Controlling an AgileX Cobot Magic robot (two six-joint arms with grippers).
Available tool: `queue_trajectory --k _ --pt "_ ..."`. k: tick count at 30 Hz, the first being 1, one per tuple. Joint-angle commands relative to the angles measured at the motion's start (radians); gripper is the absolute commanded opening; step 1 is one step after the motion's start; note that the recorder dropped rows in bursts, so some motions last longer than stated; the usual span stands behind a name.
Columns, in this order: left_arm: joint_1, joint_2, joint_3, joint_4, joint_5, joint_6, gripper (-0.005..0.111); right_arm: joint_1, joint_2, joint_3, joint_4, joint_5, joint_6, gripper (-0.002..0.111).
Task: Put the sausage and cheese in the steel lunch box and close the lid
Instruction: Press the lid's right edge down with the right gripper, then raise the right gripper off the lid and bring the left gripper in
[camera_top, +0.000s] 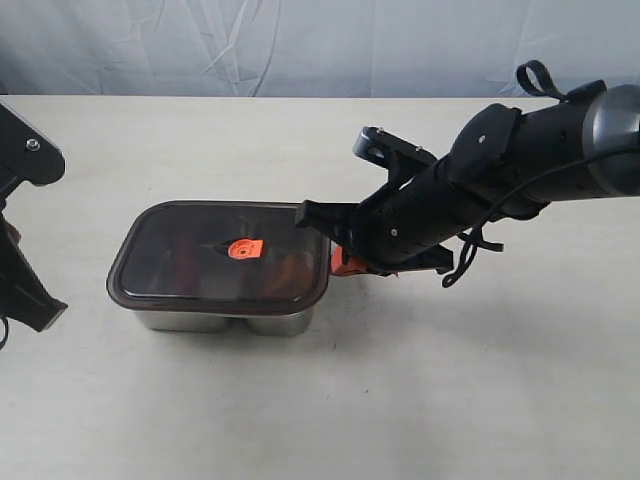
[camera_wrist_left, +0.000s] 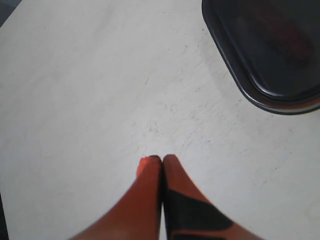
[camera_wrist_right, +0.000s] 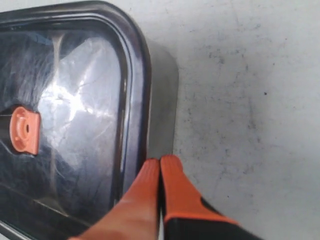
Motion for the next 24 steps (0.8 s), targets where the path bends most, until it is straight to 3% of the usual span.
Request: queue_trajectory --k 1,24 --pt "0.003 -0.008 -0.006 0.0 -0.002 -0.007 0.0 -0.004 0.002 -0.006 0.013 -0.005 -0.003 -0.001" --pt "0.003 -0.008 -0.006 -0.013 0.001 -0.007 0.0 -0.004 0.002 -0.006 0.029 -0.003 -0.013 -0.001"
